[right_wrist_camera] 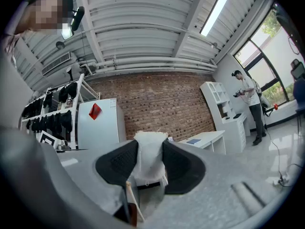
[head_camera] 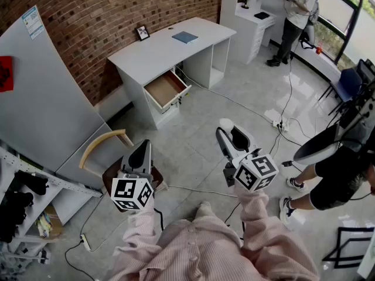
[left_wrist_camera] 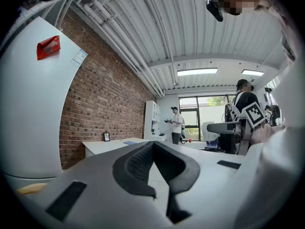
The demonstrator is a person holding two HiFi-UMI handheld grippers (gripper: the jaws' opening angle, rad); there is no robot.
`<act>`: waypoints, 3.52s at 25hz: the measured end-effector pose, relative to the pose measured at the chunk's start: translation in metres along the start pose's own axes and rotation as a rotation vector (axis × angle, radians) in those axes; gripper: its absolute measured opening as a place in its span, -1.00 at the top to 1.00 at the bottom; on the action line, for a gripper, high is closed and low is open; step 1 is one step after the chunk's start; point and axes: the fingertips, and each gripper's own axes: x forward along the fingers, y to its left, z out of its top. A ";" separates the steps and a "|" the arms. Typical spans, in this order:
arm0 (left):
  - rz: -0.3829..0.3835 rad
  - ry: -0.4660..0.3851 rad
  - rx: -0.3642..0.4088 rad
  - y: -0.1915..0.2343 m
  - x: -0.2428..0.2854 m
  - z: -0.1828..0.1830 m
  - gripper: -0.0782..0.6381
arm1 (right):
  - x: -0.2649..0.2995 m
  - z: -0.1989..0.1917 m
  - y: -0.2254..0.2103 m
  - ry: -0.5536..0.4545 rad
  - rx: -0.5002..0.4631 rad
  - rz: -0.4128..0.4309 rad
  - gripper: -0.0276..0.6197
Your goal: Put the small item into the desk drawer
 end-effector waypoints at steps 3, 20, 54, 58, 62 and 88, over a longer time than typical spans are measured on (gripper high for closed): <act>0.003 0.002 -0.004 0.002 0.016 -0.002 0.78 | 0.010 0.000 -0.011 -0.003 0.002 0.004 0.43; 0.077 -0.016 -0.030 0.009 0.121 0.006 0.78 | 0.079 0.018 -0.097 0.020 -0.005 0.086 0.43; 0.159 0.066 -0.096 0.131 0.299 -0.031 0.78 | 0.300 -0.024 -0.197 0.124 0.087 0.157 0.43; 0.161 0.091 -0.121 0.161 0.331 -0.040 0.78 | 0.345 -0.034 -0.205 0.159 0.094 0.164 0.43; 0.165 0.110 -0.153 0.193 0.365 -0.050 0.78 | 0.389 -0.045 -0.214 0.198 0.090 0.171 0.43; 0.281 0.311 -0.369 0.294 0.481 -0.174 0.78 | 0.575 -0.184 -0.277 0.531 0.073 0.278 0.43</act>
